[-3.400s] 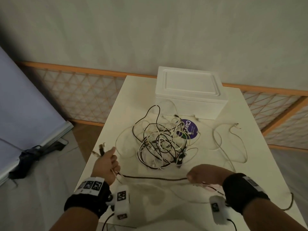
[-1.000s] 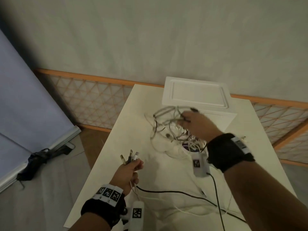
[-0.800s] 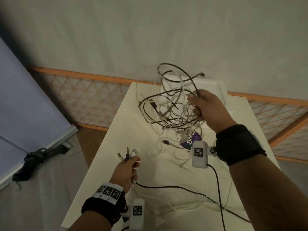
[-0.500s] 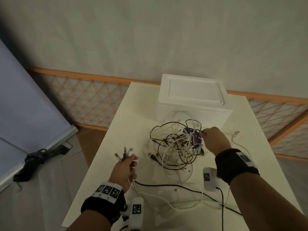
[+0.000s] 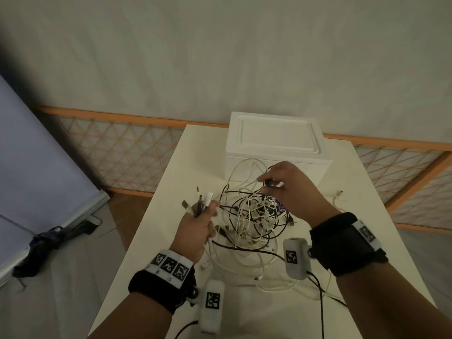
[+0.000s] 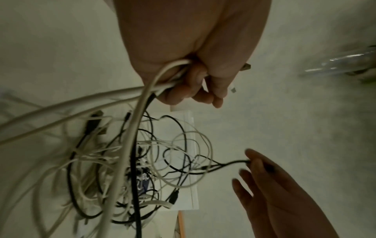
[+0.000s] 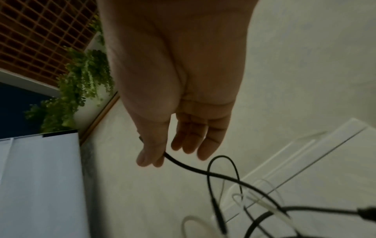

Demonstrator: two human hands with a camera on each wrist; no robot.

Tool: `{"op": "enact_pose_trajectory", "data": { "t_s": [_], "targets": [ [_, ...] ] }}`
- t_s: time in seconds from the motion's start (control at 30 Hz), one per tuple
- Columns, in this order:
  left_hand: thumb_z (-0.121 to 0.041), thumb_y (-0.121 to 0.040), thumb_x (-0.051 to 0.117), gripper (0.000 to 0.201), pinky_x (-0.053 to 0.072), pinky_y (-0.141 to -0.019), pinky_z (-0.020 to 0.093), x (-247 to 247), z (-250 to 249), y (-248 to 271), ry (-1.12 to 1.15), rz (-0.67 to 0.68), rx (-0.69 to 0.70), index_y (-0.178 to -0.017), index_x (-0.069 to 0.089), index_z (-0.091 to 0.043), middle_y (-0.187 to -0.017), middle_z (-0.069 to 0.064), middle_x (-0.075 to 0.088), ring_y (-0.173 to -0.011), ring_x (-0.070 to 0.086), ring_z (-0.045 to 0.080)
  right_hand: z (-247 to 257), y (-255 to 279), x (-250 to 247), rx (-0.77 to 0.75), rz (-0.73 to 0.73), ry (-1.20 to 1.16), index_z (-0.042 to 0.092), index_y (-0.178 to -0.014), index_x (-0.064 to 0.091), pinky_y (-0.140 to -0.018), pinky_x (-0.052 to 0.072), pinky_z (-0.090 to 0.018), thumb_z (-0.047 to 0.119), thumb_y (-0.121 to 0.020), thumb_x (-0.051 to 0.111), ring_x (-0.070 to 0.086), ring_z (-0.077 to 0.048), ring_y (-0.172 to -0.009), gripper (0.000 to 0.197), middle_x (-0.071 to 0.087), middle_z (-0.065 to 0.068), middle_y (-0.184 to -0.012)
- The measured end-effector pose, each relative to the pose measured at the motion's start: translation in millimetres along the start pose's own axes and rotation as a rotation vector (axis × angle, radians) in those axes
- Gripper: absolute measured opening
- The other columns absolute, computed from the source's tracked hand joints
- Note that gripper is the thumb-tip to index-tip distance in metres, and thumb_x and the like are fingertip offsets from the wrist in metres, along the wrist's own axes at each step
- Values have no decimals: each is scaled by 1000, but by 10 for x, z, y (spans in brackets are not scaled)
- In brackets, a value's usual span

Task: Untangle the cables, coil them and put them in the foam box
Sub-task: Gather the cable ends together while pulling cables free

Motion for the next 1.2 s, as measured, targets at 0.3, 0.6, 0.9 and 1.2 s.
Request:
{"op": "enact_pose_trajectory", "data": {
  "t_s": [0.3,0.6,0.9,1.2],
  "targets": [
    [-7,-90,59,27,30,-48,27,464,-220,140,-250,190,127,-73,68,-25,-58,4,43,-48,36,13,404,173,295,-24,-62,-388,28,-75,64,-64,48,-14,7,-65,83,63,-5,-67,30,69,4,-71],
    [-26,-98,50,38,26,-44,25,346,-340,96,-62,130,93,-63,58,-14,-51,0,44,-37,31,11,190,230,728,44,88,-431,15,-97,60,-71,49,-29,3,-74,56,59,-15,-78,26,61,2,-93],
    [-31,-95,47,35,30,-37,19,-22,-1086,55,316,140,194,-64,45,-17,-48,-8,34,-34,27,4,-630,376,769,263,366,690,30,-104,63,-91,45,-38,22,-89,42,59,-22,-106,26,66,4,-111],
    [-35,-83,55,40,26,-36,19,180,-895,67,263,188,115,-49,39,-23,-45,-7,28,-33,24,4,-360,256,1235,93,693,429,14,-118,55,-93,48,-40,43,-94,46,60,-29,-107,39,62,-9,-116]
  ]
}}
Point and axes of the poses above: each hand's wrist, its own y-axis away from the middle knuckle, its own x-axis out of the palm, z = x × y, the point moved 2 cm from there along -y, towards the middle knuckle
